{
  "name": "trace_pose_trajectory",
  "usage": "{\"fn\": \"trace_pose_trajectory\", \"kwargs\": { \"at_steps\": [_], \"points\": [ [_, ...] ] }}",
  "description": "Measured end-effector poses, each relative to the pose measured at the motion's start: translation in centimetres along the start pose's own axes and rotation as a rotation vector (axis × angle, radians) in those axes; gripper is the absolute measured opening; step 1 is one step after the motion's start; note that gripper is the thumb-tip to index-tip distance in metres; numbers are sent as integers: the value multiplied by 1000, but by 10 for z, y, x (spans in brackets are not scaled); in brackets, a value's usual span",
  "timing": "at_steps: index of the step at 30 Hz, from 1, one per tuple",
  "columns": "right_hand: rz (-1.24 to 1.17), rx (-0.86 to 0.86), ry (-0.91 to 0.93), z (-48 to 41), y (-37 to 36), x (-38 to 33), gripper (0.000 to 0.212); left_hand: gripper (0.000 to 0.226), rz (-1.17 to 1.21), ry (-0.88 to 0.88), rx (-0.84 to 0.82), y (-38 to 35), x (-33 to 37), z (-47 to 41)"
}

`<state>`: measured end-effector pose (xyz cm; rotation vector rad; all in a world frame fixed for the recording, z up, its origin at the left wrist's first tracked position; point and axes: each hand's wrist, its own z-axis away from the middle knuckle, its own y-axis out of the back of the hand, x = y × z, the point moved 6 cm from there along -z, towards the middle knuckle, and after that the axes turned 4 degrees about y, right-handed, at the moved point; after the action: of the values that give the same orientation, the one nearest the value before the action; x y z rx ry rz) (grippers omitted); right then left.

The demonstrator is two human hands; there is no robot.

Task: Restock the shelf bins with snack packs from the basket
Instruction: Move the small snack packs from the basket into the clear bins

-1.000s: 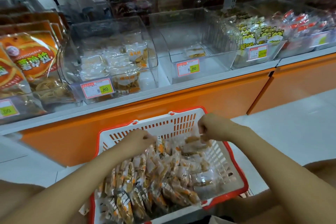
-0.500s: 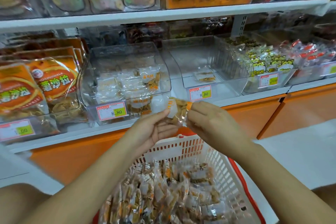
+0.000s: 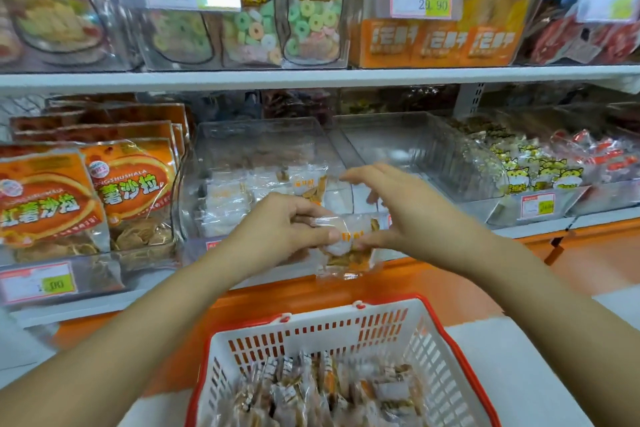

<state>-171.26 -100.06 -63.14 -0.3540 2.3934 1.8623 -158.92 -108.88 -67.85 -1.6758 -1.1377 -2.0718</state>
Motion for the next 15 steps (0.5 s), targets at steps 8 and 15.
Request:
{"fn": "trace_pose_trajectory", "kwargs": {
  "at_steps": [8,15],
  "points": [
    [363,-112,-127,-63,23,4,33,36,-128,-110,295,43,-19,-31],
    [277,-81,-307,-116,13,16,34,39,-649,-113,130,39,-53,-57]
  ]
}}
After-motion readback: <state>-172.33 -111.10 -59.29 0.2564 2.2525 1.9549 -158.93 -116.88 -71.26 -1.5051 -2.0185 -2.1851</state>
